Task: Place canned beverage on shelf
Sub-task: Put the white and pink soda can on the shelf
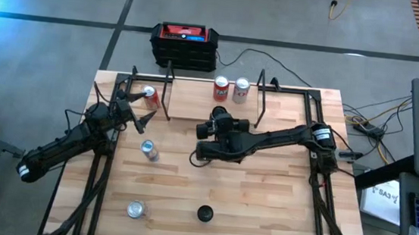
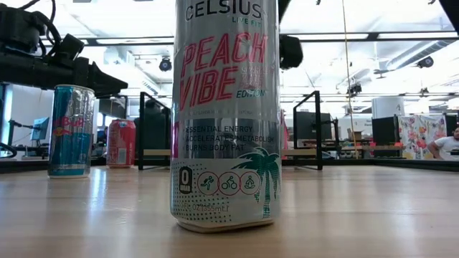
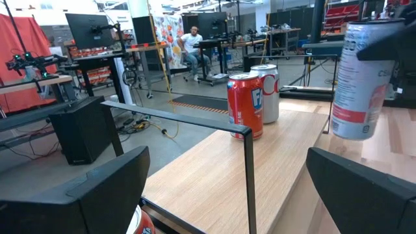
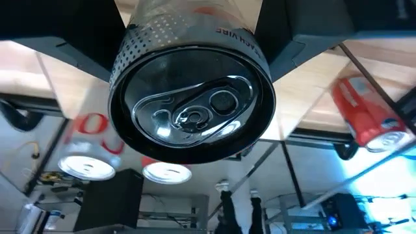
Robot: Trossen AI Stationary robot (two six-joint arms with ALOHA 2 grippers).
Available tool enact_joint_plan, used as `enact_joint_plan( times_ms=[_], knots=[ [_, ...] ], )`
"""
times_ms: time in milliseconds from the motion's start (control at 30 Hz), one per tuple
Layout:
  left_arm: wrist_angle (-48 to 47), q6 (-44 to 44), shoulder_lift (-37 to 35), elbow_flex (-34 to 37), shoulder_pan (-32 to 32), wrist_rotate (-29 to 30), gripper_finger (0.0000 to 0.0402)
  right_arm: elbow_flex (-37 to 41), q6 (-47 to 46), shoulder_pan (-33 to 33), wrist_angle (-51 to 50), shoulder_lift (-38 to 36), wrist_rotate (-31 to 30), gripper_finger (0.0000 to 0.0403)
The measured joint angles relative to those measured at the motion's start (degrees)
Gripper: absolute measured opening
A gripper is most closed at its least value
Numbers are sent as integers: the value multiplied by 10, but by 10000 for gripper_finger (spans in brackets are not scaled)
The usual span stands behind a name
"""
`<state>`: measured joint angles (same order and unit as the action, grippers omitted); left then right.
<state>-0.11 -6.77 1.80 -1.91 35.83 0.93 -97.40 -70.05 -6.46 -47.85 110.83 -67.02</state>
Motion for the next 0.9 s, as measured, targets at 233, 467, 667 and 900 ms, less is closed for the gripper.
enact_joint_plan(
  times_ms=[233, 467, 667, 900],
  knots=[
    [0, 0, 0, 0, 0, 0, 398, 5, 146, 26, 134, 0, 32, 254],
    [0, 0, 0, 0, 0, 0, 398, 5, 190, 60, 188, 0, 75, 254],
    [0, 0, 0, 0, 0, 0, 398, 5, 239, 89, 228, 0, 127, 254],
    [0, 0, 0, 0, 0, 0, 398, 5, 323, 112, 290, 14, 161, 257]
  ],
)
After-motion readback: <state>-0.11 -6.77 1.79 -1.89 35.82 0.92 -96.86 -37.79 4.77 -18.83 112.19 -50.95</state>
